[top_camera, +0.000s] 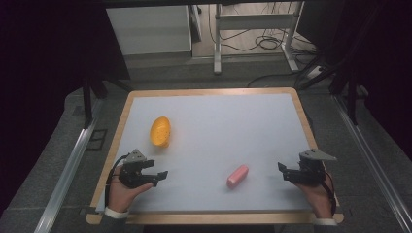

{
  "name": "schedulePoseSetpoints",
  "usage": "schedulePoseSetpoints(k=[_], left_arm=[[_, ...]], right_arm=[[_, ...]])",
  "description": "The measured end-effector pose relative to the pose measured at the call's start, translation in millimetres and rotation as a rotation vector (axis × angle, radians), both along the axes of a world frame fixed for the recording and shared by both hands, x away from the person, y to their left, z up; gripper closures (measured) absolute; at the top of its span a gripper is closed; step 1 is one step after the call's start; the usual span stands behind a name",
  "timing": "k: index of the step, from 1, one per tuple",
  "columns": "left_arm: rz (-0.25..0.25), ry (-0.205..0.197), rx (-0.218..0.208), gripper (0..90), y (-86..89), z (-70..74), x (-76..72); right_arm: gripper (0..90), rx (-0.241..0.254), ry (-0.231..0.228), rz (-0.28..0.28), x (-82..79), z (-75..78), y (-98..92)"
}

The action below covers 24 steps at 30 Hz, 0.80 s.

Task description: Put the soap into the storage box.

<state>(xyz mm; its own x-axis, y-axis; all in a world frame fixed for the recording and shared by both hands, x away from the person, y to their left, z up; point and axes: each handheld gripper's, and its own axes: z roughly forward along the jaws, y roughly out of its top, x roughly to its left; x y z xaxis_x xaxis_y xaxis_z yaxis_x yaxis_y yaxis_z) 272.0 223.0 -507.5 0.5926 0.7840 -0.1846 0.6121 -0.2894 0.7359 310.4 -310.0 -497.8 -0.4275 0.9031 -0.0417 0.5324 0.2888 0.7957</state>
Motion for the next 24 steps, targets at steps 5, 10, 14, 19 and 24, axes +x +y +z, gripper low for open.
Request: schedulePoseSetpoints(k=[5,10,14,19,24], left_arm=[[-0.004,0.0,0.001,26.2,0.0,-0.1,-0.2],[-0.001,0.001,0.005,26.6,2.1,0.0,0.4],[0.002,0.004,0.008,26.9,1.6,0.0,0.0],[-0.008,0.013,0.028,26.7,-2.0,2.2,0.4],[0.008,0.032,0.071,26.6,-1.8,10.0,2.0]], right_arm=[[10.6,-0.005,-0.001,-0.007,-2.1,0.2,-1.3],[10.8,-0.003,0.001,-0.009,-2.1,-0.5,-1.3],[10.9,-0.002,-0.002,-0.006,-3.0,-2.2,-0.6],[10.9,0.008,0.001,0.0,-3.3,-2.5,-1.5],[11.1,0.024,-0.005,-0.003,-3.5,-1.1,-4.4]])
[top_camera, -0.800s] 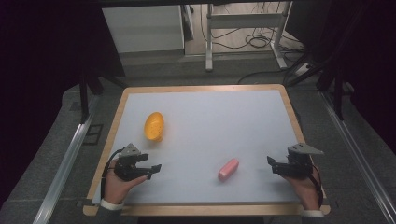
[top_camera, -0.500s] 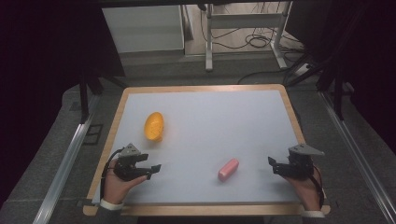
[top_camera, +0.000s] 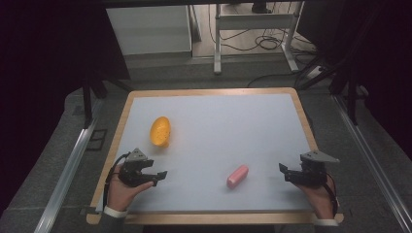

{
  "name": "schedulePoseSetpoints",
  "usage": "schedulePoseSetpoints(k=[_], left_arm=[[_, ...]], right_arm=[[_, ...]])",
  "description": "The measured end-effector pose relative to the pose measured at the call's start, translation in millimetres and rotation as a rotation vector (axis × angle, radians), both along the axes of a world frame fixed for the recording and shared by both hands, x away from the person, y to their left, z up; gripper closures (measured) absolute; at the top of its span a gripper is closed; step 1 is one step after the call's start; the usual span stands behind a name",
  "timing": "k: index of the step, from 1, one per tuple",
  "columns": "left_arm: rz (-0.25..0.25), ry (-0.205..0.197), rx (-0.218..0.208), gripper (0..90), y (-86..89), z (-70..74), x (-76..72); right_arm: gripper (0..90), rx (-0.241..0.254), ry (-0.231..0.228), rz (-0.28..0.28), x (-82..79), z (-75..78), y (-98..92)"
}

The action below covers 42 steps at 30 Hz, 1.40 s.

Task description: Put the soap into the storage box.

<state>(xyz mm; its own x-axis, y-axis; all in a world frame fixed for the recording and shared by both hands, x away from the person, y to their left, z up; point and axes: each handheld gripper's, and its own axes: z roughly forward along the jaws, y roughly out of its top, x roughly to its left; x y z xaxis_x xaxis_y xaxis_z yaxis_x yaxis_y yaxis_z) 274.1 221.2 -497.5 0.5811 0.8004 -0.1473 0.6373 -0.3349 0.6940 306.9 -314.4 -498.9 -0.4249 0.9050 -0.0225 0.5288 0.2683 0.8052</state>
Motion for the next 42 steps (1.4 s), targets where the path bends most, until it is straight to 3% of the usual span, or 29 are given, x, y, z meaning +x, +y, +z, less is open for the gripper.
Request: schedulePoseSetpoints(k=[4,14,22,42], left_arm=[[-0.015,0.009,0.028,26.6,-0.5,9.0,1.7],[-0.069,0.025,0.042,26.6,-13.6,21.0,6.0],[-0.078,0.035,0.049,26.7,-20.0,28.7,10.6],[-0.179,0.066,0.088,26.2,-66.2,47.5,28.1]], right_arm=[[11.0,0.0,0.001,0.003,0.3,-0.6,-0.9],[11.1,-0.007,0.002,-0.005,-0.3,-1.6,-2.4],[11.1,-0.005,0.001,-0.009,-0.8,-2.4,-3.5],[11.2,-0.004,0.01,-0.012,0.1,-4.2,-7.9]])
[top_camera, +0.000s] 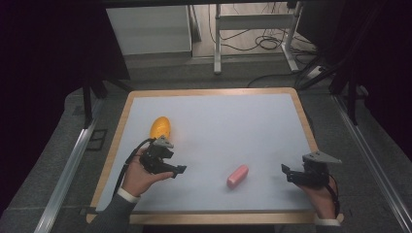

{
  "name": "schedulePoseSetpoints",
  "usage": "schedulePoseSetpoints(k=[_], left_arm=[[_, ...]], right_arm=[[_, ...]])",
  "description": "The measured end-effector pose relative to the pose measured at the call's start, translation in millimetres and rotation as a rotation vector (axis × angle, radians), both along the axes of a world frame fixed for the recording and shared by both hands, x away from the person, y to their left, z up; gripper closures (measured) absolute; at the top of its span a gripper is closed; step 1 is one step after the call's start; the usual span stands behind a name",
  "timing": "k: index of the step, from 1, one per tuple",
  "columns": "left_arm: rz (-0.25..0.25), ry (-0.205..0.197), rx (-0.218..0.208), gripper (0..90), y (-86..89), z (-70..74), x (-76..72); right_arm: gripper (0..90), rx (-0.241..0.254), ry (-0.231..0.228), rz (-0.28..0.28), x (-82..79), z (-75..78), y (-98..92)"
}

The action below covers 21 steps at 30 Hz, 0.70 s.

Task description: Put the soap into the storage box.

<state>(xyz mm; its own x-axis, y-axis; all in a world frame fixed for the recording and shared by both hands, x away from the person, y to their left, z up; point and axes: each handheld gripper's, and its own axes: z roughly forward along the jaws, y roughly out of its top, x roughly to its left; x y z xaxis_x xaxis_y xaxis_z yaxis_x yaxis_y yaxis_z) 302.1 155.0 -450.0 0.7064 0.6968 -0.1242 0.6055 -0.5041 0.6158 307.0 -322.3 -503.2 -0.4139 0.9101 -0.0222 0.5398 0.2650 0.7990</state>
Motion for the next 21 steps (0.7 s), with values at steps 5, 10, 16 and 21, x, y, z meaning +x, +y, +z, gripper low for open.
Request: schedulePoseSetpoints(k=[5,10,16,21], left_arm=[[-0.02,0.003,0.007,26.0,-8.0,3.9,1.6],[-0.03,0.011,0.012,25.9,-13.0,4.4,3.4],[-0.043,0.026,0.016,25.8,-20.5,3.5,7.0],[-0.057,0.029,0.018,25.8,-27.5,3.7,8.4]], right_arm=[[11.3,0.0,0.005,-0.006,0.0,-0.6,-0.8],[11.2,-0.006,0.003,-0.004,0.3,-1.2,-0.1],[11.3,-0.01,0.01,-0.005,0.8,-2.7,0.4],[11.3,-0.014,0.011,-0.005,1.1,-3.2,0.3]])
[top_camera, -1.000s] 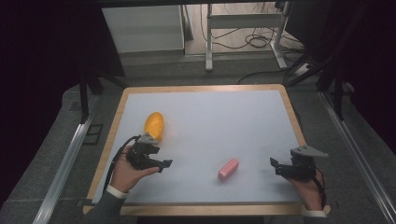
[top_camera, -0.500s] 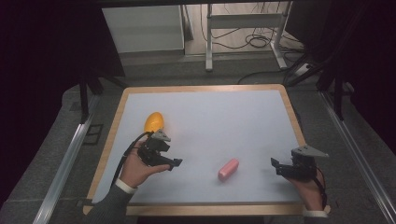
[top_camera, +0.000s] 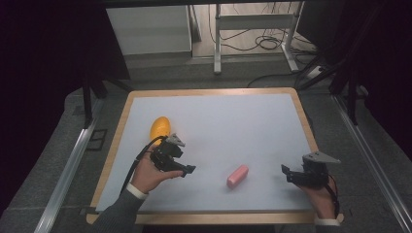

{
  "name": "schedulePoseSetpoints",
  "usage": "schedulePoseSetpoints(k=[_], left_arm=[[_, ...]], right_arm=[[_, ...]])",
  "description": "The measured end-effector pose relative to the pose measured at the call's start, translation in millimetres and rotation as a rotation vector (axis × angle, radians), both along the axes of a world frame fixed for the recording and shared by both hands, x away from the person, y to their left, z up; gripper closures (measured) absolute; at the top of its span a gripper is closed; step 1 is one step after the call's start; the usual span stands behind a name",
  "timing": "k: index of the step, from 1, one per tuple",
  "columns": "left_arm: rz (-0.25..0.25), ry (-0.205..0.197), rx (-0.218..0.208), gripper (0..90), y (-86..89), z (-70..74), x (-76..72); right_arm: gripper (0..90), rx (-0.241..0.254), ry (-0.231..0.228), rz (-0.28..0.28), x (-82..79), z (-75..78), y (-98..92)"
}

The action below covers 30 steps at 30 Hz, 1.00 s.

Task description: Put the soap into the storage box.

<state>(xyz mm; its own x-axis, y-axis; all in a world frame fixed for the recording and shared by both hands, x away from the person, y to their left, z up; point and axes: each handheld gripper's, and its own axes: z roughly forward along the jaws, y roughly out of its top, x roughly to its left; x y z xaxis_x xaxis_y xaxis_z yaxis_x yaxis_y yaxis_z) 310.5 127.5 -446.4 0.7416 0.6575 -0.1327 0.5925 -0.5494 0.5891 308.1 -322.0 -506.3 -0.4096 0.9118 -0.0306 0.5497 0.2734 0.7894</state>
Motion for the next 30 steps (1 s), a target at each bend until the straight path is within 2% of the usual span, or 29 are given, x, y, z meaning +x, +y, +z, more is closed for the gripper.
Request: schedulePoseSetpoints(k=[14,22,30], left_arm=[[-0.05,0.029,0.012,25.3,-27.6,-3.9,5.3],[-0.081,0.027,0.017,25.0,-41.0,-2.0,4.6],[-0.122,0.043,0.034,24.5,-63.1,-4.8,6.2]], right_arm=[[11.3,-0.004,0.005,-0.002,0.3,-1.2,-0.7],[11.3,-0.002,0.002,0.0,-0.1,-0.9,-0.7],[11.3,0.0,0.005,0.002,0.1,-1.9,-0.9]])
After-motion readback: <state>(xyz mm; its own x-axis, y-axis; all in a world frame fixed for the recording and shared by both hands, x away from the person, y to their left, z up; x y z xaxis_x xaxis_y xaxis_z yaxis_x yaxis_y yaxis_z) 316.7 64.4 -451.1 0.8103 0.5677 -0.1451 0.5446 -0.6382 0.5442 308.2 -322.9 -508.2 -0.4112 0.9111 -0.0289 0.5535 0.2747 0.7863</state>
